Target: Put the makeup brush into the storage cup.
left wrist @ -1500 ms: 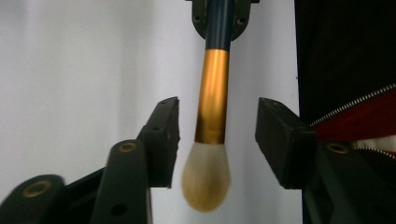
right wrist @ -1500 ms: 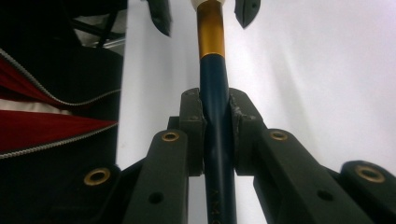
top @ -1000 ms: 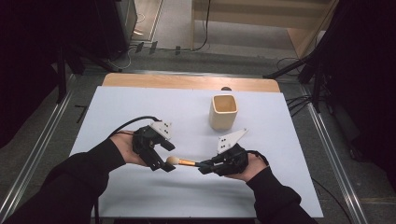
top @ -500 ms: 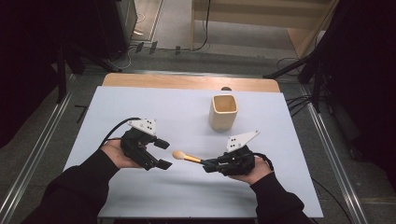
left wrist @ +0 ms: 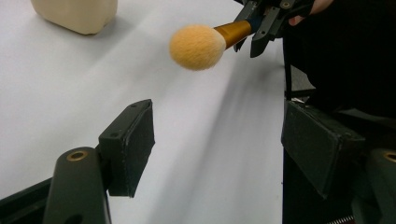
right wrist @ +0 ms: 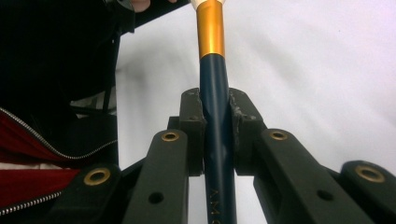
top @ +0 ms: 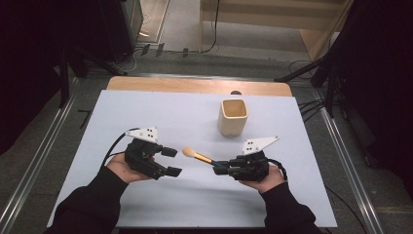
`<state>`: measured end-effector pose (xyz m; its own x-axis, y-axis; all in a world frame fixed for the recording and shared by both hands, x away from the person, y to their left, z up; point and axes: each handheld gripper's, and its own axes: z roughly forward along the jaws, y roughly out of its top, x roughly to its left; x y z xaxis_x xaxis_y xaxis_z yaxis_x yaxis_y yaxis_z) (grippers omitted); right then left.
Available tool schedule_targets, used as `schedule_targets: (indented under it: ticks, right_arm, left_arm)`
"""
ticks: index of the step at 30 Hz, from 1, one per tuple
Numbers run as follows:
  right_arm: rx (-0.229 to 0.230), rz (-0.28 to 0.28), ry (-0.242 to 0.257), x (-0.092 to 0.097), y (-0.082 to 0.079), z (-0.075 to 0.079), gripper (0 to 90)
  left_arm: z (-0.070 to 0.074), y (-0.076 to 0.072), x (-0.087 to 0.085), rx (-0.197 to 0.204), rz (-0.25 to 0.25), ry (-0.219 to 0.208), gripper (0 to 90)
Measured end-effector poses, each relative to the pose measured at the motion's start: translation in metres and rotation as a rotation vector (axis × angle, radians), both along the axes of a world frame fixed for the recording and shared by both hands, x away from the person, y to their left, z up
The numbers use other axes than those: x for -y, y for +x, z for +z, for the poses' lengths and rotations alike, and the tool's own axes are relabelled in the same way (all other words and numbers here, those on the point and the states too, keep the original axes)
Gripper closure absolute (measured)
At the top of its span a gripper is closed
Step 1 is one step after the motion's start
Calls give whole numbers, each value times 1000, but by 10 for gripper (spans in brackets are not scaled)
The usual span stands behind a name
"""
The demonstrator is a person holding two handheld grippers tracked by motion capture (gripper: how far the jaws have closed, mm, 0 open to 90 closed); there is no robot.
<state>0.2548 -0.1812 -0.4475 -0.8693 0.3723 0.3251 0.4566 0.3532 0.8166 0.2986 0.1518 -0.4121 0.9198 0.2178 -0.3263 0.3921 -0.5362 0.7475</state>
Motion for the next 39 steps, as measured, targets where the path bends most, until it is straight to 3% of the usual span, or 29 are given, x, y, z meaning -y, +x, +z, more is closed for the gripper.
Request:
schedule_targets:
  ticks: [12,15,20,26,32,36,39]
  right_arm:
    - [14,-43,59,-2,-1,3,793]
    - [17,-59,69,-3,0,2,793]
    - [21,-70,78,-7,-1,1,793]
    - [23,-86,92,-11,-1,0,793]
    - [15,-99,106,-14,-2,-2,793]
    - [14,-107,110,-15,-2,-3,793]
    - [18,-118,118,-14,-2,-2,793]
  left_arm:
    - [-9,-8,10,-20,65,-86,297]
    - [-11,-8,11,-52,86,-128,324]
    - [-11,-10,16,-59,99,-133,353]
    - [-11,-11,16,-101,157,-209,397]
    - [-12,-14,21,-103,191,-231,414]
    - [-13,-14,23,-118,222,-265,443]
    - [-16,-14,25,-140,244,-267,446]
